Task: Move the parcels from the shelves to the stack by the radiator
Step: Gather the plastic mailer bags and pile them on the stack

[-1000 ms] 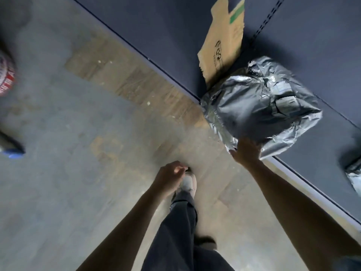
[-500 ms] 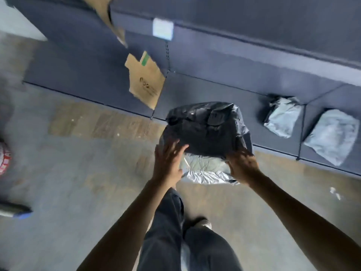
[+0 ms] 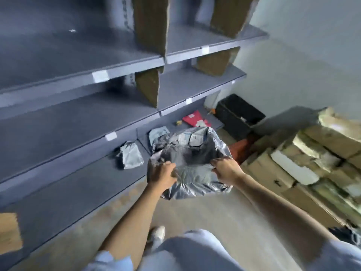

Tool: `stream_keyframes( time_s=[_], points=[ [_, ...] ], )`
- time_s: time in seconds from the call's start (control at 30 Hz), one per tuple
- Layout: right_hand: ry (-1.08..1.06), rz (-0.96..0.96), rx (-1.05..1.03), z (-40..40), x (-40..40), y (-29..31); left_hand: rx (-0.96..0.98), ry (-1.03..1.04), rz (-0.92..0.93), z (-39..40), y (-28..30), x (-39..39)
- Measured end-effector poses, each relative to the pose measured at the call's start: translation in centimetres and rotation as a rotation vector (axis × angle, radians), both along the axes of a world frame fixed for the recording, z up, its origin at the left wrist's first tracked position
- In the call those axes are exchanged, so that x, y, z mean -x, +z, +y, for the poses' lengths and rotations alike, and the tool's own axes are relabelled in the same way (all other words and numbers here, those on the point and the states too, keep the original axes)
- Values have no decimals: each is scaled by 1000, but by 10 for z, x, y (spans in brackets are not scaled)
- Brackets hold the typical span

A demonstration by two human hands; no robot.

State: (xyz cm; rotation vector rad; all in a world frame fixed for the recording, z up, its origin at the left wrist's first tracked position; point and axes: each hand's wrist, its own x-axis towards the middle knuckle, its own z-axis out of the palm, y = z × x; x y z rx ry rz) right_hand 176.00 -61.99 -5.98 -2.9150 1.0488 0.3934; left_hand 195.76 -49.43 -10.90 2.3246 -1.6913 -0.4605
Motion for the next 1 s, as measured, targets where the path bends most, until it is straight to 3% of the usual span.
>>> stream_keyframes(
  time_s=[0.2,0.37,0.53,0.77,0.93,1.0],
  points=[
    [-150,-25,118,-55,49,29,64,-260,-138,-109,18,18],
    [-396,-22,110,-109,89,30,84,-429,-132,-215,25,51],
    [-701,-78,80,-138,182,15,108,-709,-184,-302,32,147],
    [-1062,-148,128,-174,346,-9,299,-1102,-346,-403,43,325],
    [-1004,-109,129,-254,432,15,430,-1180,-335,-479,70,416],
    [-941,-115,266,-294,455,22,452,-1173,-298,-512,80,438]
  ],
)
